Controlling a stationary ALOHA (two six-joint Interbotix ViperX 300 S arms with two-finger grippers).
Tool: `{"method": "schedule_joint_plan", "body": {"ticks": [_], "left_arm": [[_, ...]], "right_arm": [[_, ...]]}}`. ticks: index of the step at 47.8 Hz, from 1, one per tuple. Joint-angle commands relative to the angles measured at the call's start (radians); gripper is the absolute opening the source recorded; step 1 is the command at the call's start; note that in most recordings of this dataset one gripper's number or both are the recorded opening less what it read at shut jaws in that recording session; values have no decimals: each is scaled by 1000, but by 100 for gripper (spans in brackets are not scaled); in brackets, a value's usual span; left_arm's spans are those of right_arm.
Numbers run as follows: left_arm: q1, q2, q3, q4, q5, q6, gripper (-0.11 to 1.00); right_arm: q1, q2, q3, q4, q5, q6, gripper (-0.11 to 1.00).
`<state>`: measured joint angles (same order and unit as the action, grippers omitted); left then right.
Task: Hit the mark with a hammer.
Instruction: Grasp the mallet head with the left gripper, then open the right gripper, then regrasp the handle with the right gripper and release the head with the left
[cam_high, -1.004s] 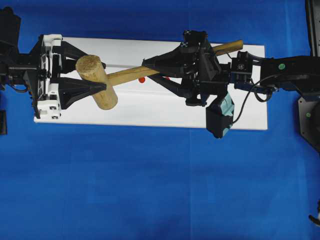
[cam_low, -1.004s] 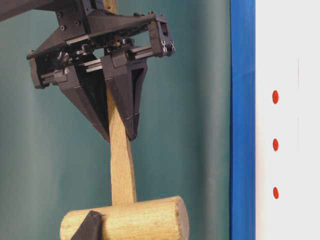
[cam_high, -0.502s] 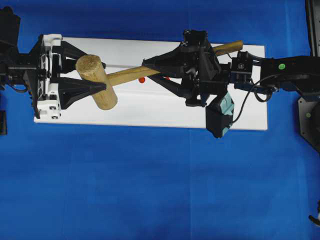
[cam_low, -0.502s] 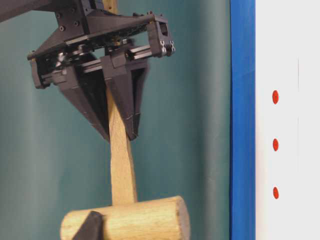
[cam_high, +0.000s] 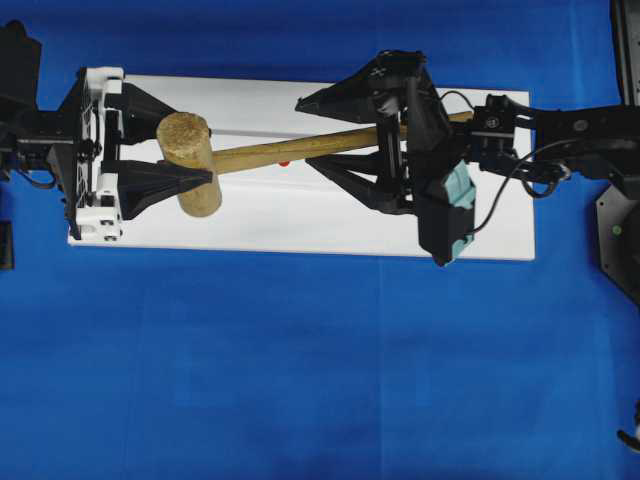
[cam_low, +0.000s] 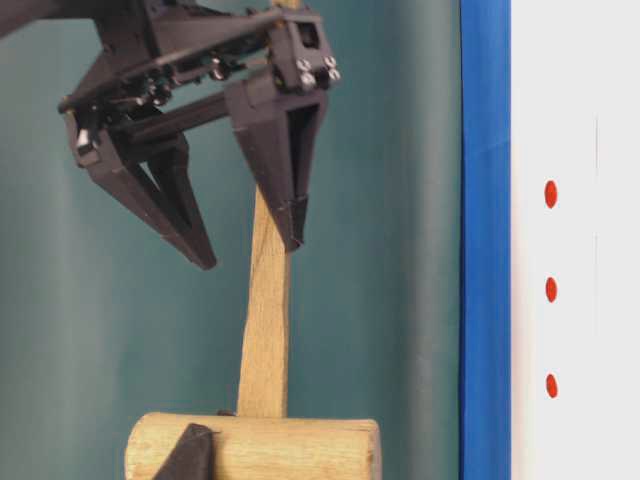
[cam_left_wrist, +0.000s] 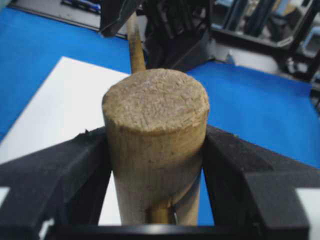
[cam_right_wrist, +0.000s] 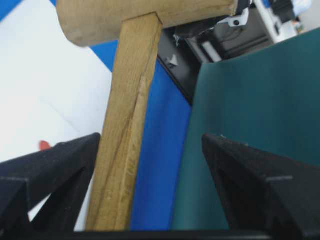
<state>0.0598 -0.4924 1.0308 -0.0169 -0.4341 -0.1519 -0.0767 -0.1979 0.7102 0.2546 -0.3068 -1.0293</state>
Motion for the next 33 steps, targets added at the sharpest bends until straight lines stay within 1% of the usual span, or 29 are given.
{"method": "schedule_joint_plan", "body": {"ticks": [1,7,12,14,16,21,33], "left_arm": [[3,-9,-17,2,6,92,48],[3,-6,-20,2,14,252,48],[5,-2,-26,0,12,348,48],[5,2,-28,0,11,371,48],[5,3,-31,0,12,383,48],[5,11,-35,-2,12,387,48],[-26,17,-61,-3,-2,379,48]], "right_arm": [[12,-34,-23,26,28,26,95],[11,-37,-31,57,84,101,95],[12,-37,-34,60,112,166,95],[12,-37,-34,61,115,189,95],[12,-37,-34,61,115,210,95],[11,-37,-34,61,114,255,95],[-2,-5,-41,63,110,314,95]]}}
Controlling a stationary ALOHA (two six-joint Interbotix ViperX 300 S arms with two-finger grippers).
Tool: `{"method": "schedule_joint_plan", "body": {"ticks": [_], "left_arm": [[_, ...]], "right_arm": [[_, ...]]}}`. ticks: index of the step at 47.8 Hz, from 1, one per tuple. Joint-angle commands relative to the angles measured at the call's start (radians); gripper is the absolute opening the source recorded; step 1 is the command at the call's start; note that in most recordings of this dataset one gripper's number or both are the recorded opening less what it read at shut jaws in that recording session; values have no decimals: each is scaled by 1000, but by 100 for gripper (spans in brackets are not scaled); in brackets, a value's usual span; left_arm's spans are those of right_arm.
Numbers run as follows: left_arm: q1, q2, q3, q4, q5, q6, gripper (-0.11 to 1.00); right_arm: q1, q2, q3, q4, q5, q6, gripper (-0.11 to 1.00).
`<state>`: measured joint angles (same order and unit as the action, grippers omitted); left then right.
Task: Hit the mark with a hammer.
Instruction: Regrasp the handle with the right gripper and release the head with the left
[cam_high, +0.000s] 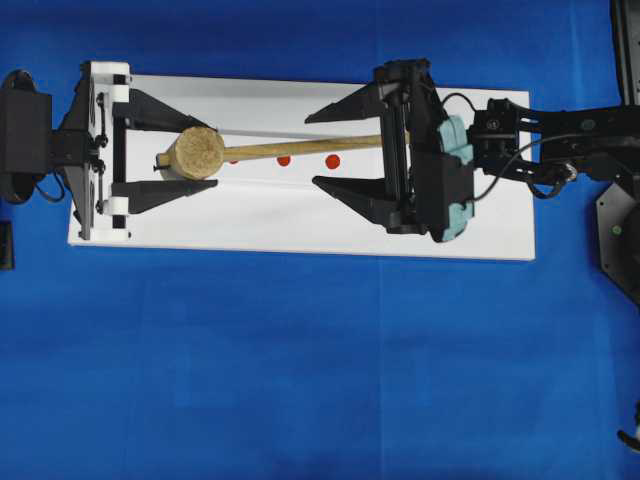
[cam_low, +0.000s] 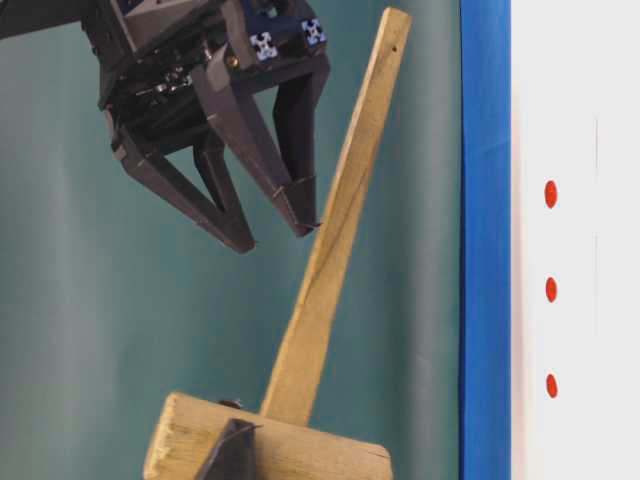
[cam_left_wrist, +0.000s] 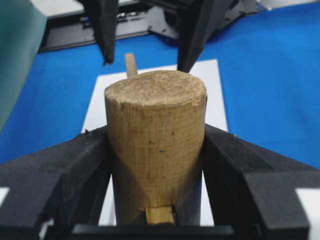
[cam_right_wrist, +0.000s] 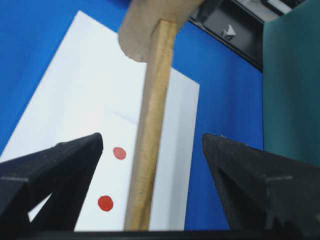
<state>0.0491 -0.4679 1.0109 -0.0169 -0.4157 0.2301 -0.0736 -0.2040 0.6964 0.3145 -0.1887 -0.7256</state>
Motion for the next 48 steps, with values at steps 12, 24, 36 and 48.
{"method": "schedule_joint_plan", "body": {"ticks": [12,24,36,48], "left_arm": [[-28,-28,-49,-3,-26,-41,48],[-28,-37,-41,-2,-18,-51,48],[-28,-35,-41,-3,-15,-48,48],[-29,-35,-37,-2,-2,-48,48]], "right_arm": [[-11,46,-32,6,-8,71,95],[-12,46,-31,3,5,67,58],[-12,46,-32,5,28,72,3],[-12,46,-32,6,23,75,3]]}}
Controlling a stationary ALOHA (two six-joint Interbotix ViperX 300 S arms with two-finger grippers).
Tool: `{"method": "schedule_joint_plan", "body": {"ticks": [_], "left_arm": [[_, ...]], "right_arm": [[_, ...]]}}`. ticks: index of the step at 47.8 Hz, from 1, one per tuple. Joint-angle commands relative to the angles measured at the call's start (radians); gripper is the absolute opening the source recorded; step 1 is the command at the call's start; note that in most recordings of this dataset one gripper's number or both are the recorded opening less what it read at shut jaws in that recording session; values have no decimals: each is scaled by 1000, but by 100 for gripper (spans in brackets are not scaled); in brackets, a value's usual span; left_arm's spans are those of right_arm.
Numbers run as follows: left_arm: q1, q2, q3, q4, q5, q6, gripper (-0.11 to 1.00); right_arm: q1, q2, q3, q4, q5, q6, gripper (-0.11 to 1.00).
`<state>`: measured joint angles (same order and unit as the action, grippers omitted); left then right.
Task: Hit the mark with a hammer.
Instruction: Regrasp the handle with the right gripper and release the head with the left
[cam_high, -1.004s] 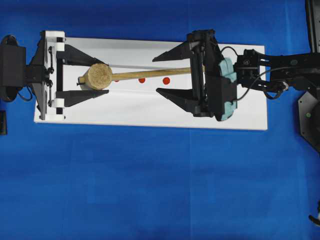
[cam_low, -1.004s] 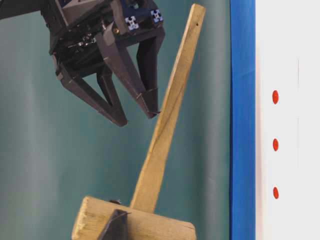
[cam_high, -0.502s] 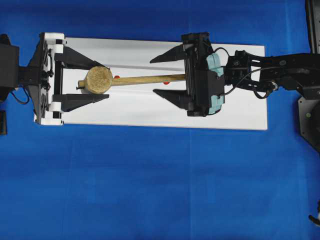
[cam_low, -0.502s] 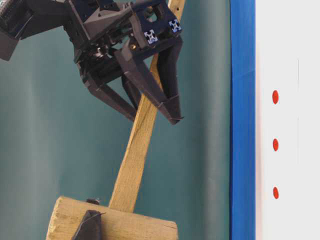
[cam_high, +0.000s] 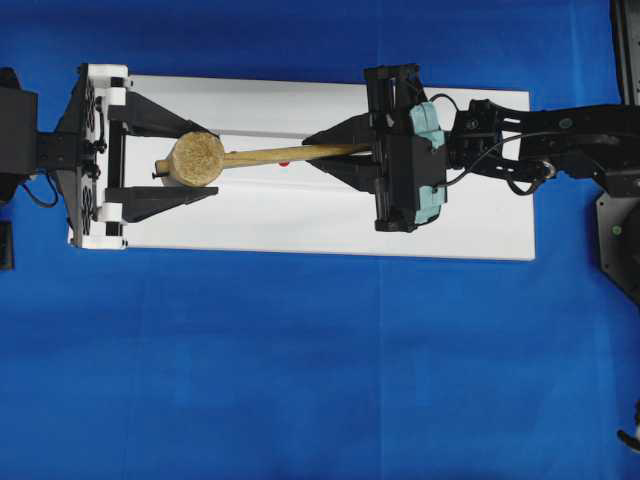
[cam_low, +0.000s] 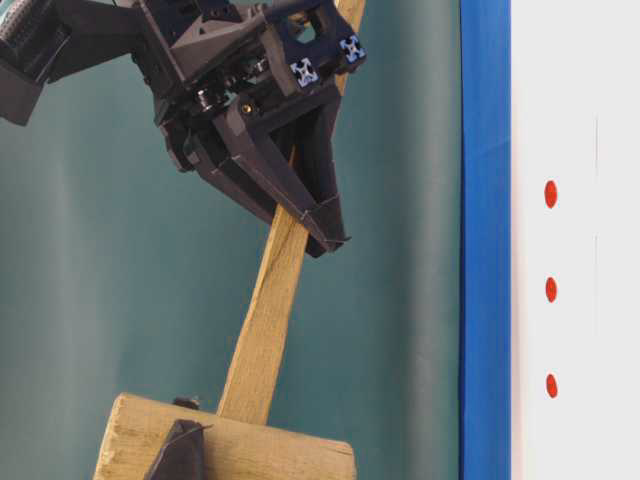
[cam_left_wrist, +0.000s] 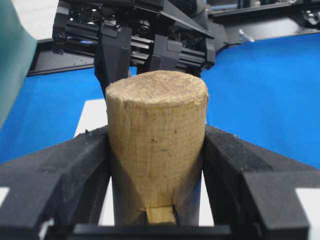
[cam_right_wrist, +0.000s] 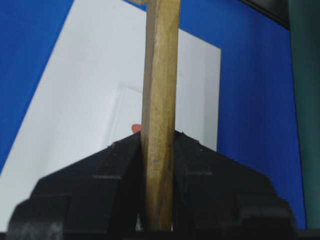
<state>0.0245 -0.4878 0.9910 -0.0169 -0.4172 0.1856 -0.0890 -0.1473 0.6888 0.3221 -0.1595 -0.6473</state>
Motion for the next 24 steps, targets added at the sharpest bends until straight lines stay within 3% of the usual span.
{"method": "schedule_joint_plan", "body": {"ticks": [1,16,24], "left_arm": [[-3,-15,-18,-2,3,-3,48],[-3,-17,-17,-3,21,-6,49],[-3,-17,-12,-2,21,-5,85]], "right_arm": [[3,-12,-25,-2,-6,-2,3],[3,-11,-25,-2,-5,29,3],[3,-14,-25,-2,-8,57,2]]}}
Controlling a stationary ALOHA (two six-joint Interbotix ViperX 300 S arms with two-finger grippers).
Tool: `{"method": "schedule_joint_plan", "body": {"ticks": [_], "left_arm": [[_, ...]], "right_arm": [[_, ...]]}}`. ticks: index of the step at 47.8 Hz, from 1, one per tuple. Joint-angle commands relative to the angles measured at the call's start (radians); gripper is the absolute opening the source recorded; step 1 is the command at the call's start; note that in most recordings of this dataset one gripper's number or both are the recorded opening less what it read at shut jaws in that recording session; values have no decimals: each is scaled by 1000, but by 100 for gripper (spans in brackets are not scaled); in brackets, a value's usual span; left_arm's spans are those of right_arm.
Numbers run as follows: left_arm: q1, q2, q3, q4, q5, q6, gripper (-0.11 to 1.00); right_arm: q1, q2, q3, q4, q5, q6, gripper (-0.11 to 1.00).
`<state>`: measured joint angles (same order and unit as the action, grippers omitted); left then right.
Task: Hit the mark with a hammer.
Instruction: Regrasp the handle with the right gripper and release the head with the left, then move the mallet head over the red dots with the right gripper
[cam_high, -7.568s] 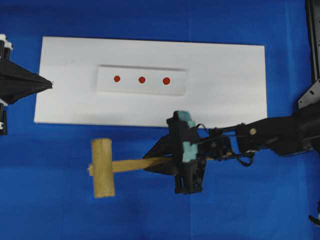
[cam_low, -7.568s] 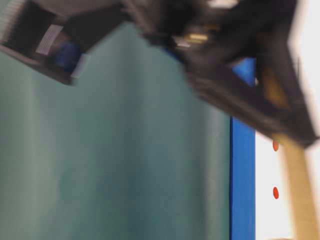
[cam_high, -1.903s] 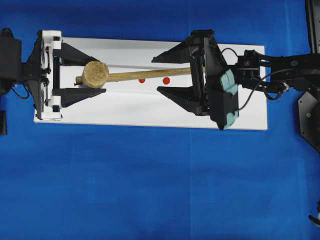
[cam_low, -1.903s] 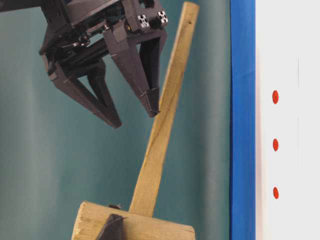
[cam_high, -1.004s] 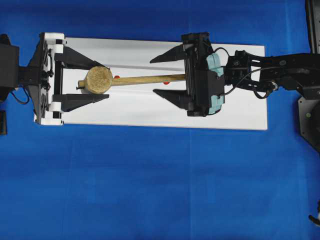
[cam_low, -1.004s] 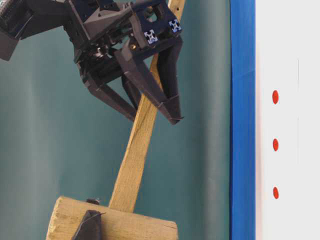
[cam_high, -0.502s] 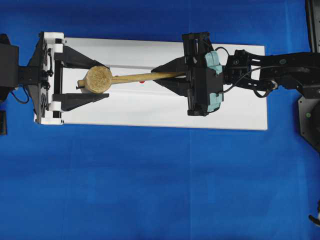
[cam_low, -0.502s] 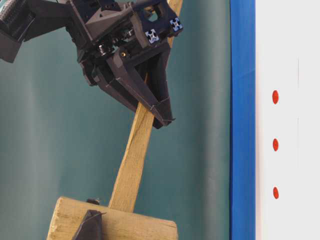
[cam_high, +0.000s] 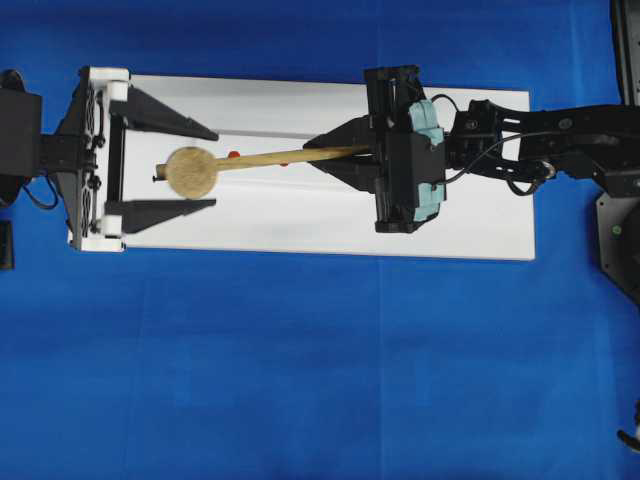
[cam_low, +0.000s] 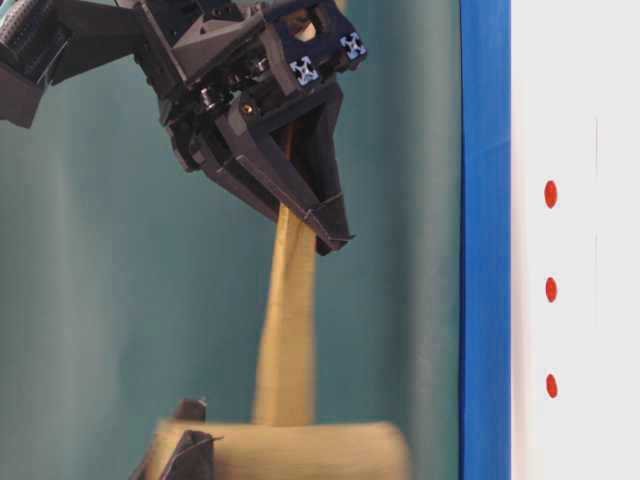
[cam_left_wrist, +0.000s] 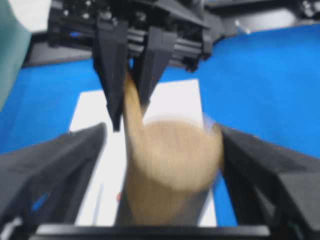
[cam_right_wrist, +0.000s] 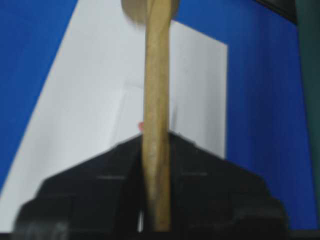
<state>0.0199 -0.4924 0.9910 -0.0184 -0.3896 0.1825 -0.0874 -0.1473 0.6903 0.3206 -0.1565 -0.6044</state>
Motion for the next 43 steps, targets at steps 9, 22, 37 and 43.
{"method": "schedule_joint_plan", "body": {"ticks": [9,22,37,43], "left_arm": [[0,-18,-8,0,-5,-3,80],[5,-114,49,-2,43,-3,88],[9,-353,141,-2,229,-37,88],[11,-437,172,0,284,-38,88]], "right_arm": [[2,-18,-20,0,-11,46,2],[2,-46,8,0,11,101,2],[0,-110,74,0,51,170,2],[2,-115,81,0,55,189,2]]}}
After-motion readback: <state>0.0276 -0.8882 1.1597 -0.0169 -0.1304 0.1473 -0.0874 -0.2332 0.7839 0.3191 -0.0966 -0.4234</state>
